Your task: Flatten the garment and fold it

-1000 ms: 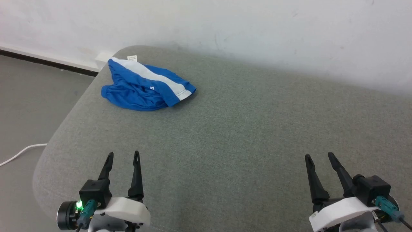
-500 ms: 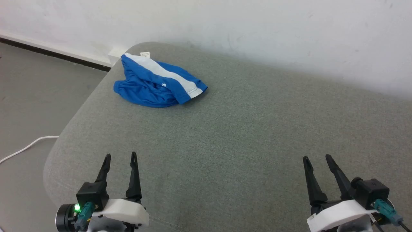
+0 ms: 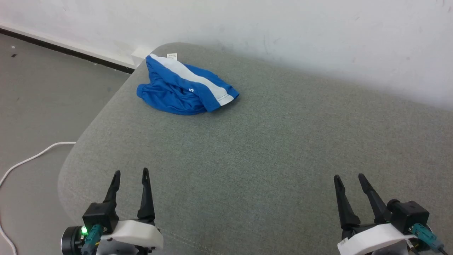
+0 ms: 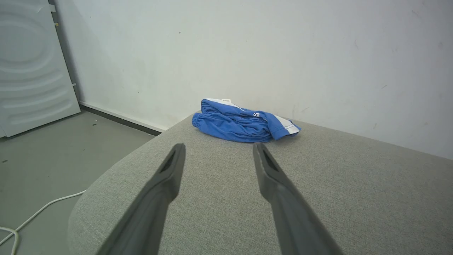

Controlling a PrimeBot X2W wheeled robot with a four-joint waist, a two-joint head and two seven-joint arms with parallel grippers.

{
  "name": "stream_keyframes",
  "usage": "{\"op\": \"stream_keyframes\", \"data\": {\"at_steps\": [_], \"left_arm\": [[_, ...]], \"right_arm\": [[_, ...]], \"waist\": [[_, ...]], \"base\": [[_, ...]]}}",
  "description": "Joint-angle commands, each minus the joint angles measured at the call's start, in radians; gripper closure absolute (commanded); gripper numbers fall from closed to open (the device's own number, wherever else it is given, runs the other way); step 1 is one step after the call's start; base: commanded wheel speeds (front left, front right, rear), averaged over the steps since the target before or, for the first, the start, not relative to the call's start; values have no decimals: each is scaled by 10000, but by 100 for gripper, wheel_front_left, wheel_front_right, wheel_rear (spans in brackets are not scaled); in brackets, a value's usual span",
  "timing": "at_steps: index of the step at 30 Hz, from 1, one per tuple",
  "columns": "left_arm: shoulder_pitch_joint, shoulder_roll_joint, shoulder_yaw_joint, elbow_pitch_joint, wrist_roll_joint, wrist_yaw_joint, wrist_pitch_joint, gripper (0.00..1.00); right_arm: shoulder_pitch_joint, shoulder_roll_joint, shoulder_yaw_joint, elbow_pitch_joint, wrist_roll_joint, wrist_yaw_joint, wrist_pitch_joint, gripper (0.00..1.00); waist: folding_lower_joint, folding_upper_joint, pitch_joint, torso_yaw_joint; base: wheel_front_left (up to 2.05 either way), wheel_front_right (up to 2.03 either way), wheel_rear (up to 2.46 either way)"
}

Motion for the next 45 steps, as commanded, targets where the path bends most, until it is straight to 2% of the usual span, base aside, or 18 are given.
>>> {"op": "stream_keyframes", "data": {"at_steps": [1,13,18,24,30,31,38,45], "left_arm": [[129,-53,-4,28,-86,44,-47,0],[30,-39,-25,85,-89,-8,-47,0],[-880,201,85,476,-330,-419,-44,0],[-3367,785,458,1513,-1088,-1061,439,0],[-6018,1571,734,3271,-2147,-1542,1881,0],[-6018,1571,734,3271,-2147,-1542,1881,0],[-8348,2640,785,5021,-3370,-1731,4298,0],[-9338,3175,655,5883,-4282,-1759,6167,0]], "right_arm": [[94,24,0,27,60,-21,-57,0],[62,24,10,41,40,-21,-57,0],[-43,24,26,-10,-54,-21,-57,0],[-366,24,37,-51,-459,-21,-57,0],[-894,24,-90,-290,-973,-21,77,0],[-894,24,-90,-290,-973,-21,77,0],[-1342,24,-357,-841,-1359,-21,333,0],[-1676,24,-530,-1257,-1465,-21,370,0]], "waist": [[0,-1,10,-3],[0,-1,56,-45],[0,-1,268,-118],[0,-1,934,-540],[0,-1,2082,-1427],[0,-1,2082,-1427],[0,-1,3542,-2608],[0,-1,4730,-3384]], "base": [[0,0,0],[0,0,0],[0,0,0],[0,0,0],[0,0,0],[0,0,0],[0,0,0],[0,0,0]]}}
